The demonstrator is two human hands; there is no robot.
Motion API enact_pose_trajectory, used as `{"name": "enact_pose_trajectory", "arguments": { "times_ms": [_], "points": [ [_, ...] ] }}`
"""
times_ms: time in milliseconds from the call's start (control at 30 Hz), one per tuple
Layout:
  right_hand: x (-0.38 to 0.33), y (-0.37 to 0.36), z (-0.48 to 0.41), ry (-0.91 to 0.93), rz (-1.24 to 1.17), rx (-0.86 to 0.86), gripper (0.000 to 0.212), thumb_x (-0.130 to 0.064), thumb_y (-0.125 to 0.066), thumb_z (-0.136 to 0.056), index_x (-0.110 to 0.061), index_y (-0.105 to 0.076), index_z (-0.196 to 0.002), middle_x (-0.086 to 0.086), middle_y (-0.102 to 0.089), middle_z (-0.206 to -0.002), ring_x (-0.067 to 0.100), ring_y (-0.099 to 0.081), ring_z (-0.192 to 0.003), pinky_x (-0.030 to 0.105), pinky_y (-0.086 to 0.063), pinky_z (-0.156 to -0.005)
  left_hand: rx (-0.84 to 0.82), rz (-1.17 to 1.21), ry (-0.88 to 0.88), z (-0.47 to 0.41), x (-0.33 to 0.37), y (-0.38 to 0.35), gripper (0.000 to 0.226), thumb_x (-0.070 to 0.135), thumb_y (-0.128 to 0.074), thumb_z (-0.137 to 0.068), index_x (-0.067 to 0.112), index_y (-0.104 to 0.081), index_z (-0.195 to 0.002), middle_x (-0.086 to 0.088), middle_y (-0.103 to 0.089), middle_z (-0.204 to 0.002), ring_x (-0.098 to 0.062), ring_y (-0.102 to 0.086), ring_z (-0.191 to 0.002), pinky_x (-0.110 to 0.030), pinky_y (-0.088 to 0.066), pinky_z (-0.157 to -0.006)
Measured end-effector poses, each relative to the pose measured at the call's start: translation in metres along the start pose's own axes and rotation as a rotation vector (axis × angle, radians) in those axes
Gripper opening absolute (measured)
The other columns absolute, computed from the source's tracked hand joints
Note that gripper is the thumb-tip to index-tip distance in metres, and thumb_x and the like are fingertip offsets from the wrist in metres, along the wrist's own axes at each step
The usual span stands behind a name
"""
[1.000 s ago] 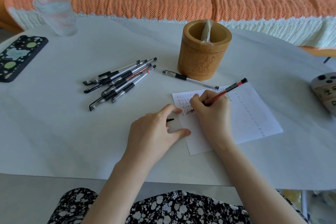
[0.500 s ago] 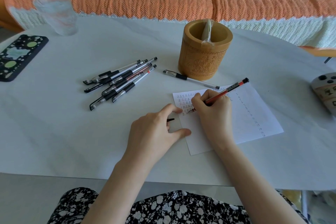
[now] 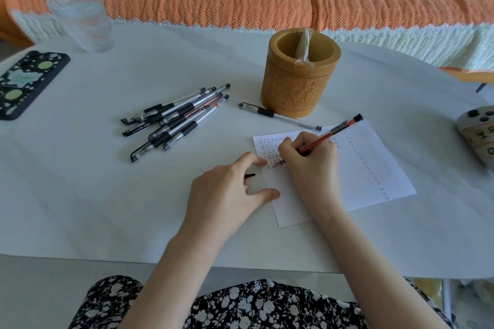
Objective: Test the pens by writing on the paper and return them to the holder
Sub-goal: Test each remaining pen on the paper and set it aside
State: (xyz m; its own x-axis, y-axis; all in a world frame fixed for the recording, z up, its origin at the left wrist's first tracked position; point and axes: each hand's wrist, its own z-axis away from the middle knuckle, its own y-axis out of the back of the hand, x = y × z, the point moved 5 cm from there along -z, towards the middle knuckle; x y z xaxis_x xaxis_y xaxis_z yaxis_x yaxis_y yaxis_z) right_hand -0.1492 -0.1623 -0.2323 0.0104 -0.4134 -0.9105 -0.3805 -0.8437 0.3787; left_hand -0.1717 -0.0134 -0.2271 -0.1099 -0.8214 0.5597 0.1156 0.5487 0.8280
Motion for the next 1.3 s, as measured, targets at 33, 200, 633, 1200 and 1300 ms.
{"name": "enact_pose_trajectory", "arguments": {
  "times_ms": [33,200,633,1200,1300],
  "points": [
    [0.0000,-0.0001,0.0001,0.000,-0.003,-0.001,0.035,-0.007,-0.058,-0.079,0.004,-0.034,-0.056,0.002,-0.027,-0.050,0.010,-0.024,-0.052,0.021,-0.019,-0.046,0.001,-0.002,-0.002,-0.0002,0.0002,0.0001,0.048,0.063,-0.066,-0.068,0.045,-0.051,-0.109,0.013,-0.050,-0.062,-0.006,-0.059,-0.084,-0.022,-0.041,-0.068],
    [0.0000,0.0001,0.0005,0.001,-0.003,-0.007,0.034,-0.006,-0.058,-0.078,-0.002,-0.034,-0.054,0.000,-0.025,-0.049,0.009,-0.023,-0.052,0.021,-0.019,-0.046,0.001,0.001,-0.002,-0.0002,0.0002,0.0000,0.048,0.063,-0.066,-0.068,0.045,-0.052,-0.109,0.013,-0.050,-0.061,-0.005,-0.059,-0.084,-0.022,-0.041,-0.067],
    [-0.0002,-0.0004,0.0008,0.000,-0.007,-0.012,0.036,-0.008,-0.059,-0.080,-0.003,-0.034,-0.053,0.000,-0.024,-0.049,0.011,-0.022,-0.052,0.024,-0.019,-0.047,0.006,0.006,-0.004,-0.0001,0.0004,0.0004,0.046,0.063,-0.067,-0.068,0.046,-0.051,-0.108,0.012,-0.050,-0.061,-0.004,-0.058,-0.083,-0.022,-0.038,-0.066],
    [0.0002,0.0013,0.0003,-0.005,-0.016,-0.001,0.035,-0.005,-0.057,-0.079,-0.006,-0.033,-0.054,0.000,-0.025,-0.050,0.010,-0.022,-0.052,0.023,-0.018,-0.047,-0.001,-0.005,0.021,0.0007,0.0023,0.0018,0.048,0.064,-0.066,-0.068,0.047,-0.051,-0.110,0.015,-0.053,-0.067,-0.003,-0.061,-0.090,-0.022,-0.042,-0.070],
    [0.0017,0.0007,-0.0004,-0.010,-0.021,0.002,0.035,-0.005,-0.057,-0.079,-0.004,-0.033,-0.054,0.002,-0.025,-0.051,0.010,-0.022,-0.052,0.023,-0.018,-0.047,-0.008,-0.007,0.018,0.0009,0.0023,0.0015,0.049,0.064,-0.066,-0.068,0.045,-0.051,-0.111,0.016,-0.052,-0.067,-0.003,-0.060,-0.089,-0.021,-0.041,-0.069]
  ]
}}
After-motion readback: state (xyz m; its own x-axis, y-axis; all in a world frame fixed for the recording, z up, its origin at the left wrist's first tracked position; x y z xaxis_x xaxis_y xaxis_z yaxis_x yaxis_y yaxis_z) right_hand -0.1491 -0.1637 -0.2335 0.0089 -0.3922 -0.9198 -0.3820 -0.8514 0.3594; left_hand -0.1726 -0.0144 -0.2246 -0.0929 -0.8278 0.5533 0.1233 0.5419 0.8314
